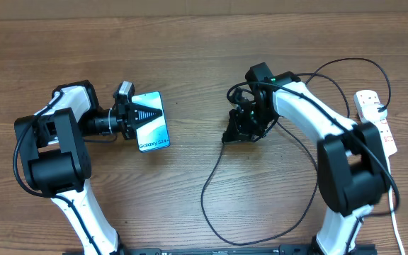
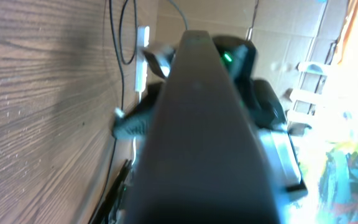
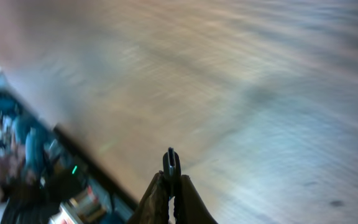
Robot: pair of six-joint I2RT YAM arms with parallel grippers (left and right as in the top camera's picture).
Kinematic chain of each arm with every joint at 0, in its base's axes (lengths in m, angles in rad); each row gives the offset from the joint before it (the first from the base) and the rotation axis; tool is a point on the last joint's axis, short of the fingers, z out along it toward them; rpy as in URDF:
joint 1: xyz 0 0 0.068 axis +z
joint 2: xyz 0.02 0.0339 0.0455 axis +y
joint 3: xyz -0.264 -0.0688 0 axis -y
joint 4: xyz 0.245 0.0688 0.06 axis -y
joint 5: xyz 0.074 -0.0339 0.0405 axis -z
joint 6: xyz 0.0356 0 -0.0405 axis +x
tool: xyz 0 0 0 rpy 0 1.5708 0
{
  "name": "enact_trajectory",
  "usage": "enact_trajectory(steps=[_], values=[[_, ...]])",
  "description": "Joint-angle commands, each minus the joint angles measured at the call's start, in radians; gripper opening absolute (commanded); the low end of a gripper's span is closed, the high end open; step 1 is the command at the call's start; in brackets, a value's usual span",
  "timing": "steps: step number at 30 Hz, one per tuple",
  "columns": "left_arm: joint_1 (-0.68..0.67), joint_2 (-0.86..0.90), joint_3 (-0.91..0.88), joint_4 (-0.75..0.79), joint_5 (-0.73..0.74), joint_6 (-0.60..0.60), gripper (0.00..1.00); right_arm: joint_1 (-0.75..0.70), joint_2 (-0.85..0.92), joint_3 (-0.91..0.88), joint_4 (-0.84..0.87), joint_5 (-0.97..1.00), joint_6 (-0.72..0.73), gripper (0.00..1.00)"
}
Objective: Plug charger to phone and switch on socket
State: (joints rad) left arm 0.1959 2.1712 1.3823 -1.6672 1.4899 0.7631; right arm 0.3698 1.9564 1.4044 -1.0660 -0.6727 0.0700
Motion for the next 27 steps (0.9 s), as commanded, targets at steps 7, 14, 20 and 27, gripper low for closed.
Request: enact_trajectory(steps=[7, 14, 20, 27], values=[[-0.013, -0.026, 0.023, 0.053, 0.090, 0.045, 0.04, 0.151, -0.094, 0.001, -0.025, -0.198, -0.236, 0.04], [-0.015, -0.026, 0.023, 0.084, 0.091, 0.045, 0.04, 0.256, -0.094, 0.000, 0.087, -0.326, -0.175, 0.04], [-0.015, -0.026, 0.023, 0.097, 0.091, 0.045, 0.04, 0.274, -0.094, 0.000, 0.154, -0.332, -0.121, 0.04], [-0.014, -0.026, 0.023, 0.114, 0.090, 0.045, 0.04, 0.262, -0.094, 0.000, 0.162, -0.280, -0.085, 0.04]])
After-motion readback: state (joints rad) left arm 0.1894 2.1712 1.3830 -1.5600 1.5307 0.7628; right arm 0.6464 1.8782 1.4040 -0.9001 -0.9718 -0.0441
